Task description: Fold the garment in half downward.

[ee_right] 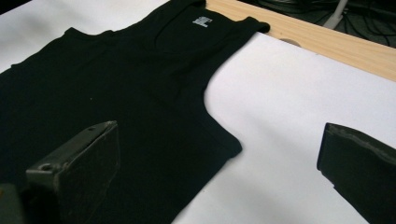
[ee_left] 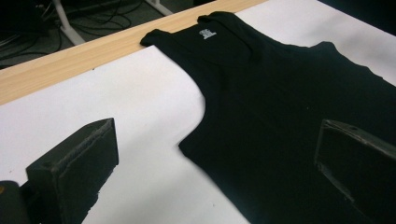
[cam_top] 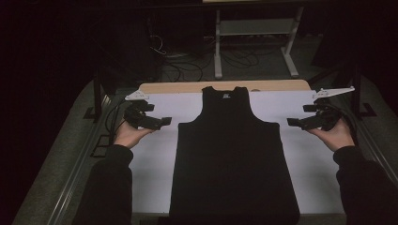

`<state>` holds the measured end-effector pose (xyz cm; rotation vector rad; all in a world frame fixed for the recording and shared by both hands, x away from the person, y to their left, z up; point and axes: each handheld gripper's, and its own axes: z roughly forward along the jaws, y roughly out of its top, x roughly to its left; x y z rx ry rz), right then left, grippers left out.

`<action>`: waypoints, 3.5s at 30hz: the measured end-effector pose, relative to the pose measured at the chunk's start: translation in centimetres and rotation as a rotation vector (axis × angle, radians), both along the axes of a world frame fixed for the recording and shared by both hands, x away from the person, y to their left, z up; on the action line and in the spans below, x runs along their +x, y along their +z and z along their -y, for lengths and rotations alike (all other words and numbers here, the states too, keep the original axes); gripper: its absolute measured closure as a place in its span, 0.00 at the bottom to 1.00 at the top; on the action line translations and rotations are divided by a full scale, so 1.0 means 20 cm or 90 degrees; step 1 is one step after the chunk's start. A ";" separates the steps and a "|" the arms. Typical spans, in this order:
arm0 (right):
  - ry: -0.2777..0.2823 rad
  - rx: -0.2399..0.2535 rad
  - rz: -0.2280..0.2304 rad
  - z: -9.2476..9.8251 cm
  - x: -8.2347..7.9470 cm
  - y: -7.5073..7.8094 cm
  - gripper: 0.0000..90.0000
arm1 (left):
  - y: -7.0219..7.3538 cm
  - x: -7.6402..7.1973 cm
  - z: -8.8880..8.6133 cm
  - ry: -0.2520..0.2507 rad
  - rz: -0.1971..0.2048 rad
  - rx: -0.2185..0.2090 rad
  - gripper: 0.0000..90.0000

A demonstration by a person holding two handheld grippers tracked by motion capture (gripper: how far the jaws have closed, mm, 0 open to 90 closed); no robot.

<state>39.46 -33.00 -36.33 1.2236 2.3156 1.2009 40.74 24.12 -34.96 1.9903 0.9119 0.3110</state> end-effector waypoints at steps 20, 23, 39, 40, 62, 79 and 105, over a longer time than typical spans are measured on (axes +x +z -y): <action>0.002 -0.001 -0.017 -0.03 0.09 -0.06 0.00 | -0.12 0.11 0.10 0.001 -0.041 0.004 0.00; 0.002 0.001 -0.019 -0.03 0.10 -0.07 0.00 | -0.13 0.13 0.11 0.005 -0.045 0.000 0.00; -0.021 -0.002 -0.055 -0.03 0.17 -0.16 0.00 | -0.25 0.21 0.12 0.022 -0.084 0.011 0.00; -0.023 -0.003 -0.057 -0.03 0.17 -0.17 0.00 | -0.26 0.22 0.12 0.023 -0.086 0.011 0.00; -0.042 -0.012 -0.093 -0.01 0.23 -0.26 0.00 | -0.33 0.28 0.14 0.008 -0.108 -0.003 0.00; -0.012 -0.013 -0.134 -0.08 0.26 -0.35 0.07 | -0.40 0.30 0.17 -0.002 -0.143 0.006 0.00; -0.005 -0.031 -0.142 -0.12 0.26 -0.40 0.54 | -0.45 0.30 0.21 -0.006 -0.169 0.050 0.34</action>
